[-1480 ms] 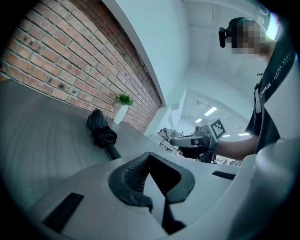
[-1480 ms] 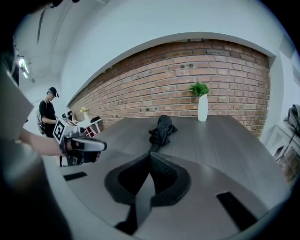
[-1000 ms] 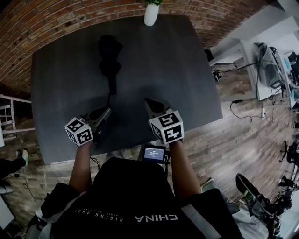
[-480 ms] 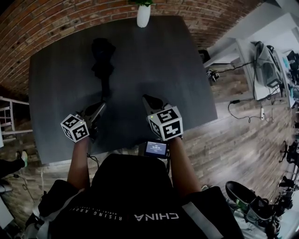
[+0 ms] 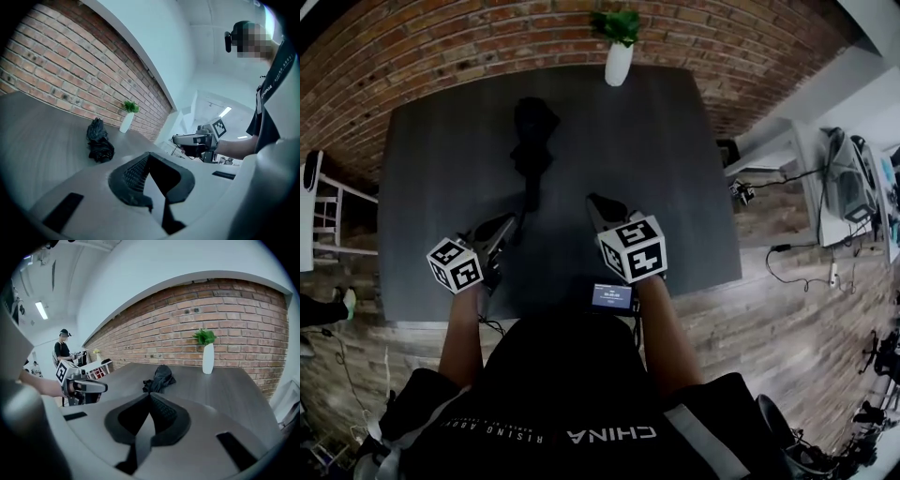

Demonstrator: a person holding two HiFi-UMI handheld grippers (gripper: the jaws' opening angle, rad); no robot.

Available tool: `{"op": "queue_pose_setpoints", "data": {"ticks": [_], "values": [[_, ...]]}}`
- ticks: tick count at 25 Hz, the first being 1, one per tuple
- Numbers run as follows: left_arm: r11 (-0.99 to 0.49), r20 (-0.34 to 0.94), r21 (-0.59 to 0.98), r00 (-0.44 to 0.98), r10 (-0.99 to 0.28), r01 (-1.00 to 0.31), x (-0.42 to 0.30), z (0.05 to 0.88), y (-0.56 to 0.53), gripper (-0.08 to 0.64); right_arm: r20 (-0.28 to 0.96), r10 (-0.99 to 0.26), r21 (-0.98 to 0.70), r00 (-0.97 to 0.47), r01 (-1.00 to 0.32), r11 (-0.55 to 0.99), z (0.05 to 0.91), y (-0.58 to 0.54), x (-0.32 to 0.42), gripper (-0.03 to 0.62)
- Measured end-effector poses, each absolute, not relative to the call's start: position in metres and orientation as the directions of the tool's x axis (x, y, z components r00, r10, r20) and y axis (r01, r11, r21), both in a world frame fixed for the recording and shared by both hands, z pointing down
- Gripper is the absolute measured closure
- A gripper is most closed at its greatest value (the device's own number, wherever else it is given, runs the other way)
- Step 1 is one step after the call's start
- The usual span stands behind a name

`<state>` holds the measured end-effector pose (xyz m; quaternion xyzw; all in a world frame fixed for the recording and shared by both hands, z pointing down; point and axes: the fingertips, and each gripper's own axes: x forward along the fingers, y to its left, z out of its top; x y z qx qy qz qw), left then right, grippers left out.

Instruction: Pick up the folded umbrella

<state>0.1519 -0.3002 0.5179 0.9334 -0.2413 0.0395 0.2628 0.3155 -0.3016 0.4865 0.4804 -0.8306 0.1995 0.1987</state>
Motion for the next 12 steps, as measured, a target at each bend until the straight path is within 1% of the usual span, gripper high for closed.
{"op": "queue_pose_setpoints", "data": {"ticks": [4,12], "values": [[-0.718,0.198,0.464,0.851,-0.486,-0.519,0.133,0.514,-0.306,0.557,0.505,-0.693,-0.136,-0.514,-0.841,0.524,0.482,-0.321,0.292,0.584],[-0.692,0.212,0.459,0.825,-0.524,-0.557,0.114,0.511,-0.308,0.557,0.500,-0.653,-0.142,-0.568,-0.798,0.586,0.482,-0.343,0.261,0.584]]}}
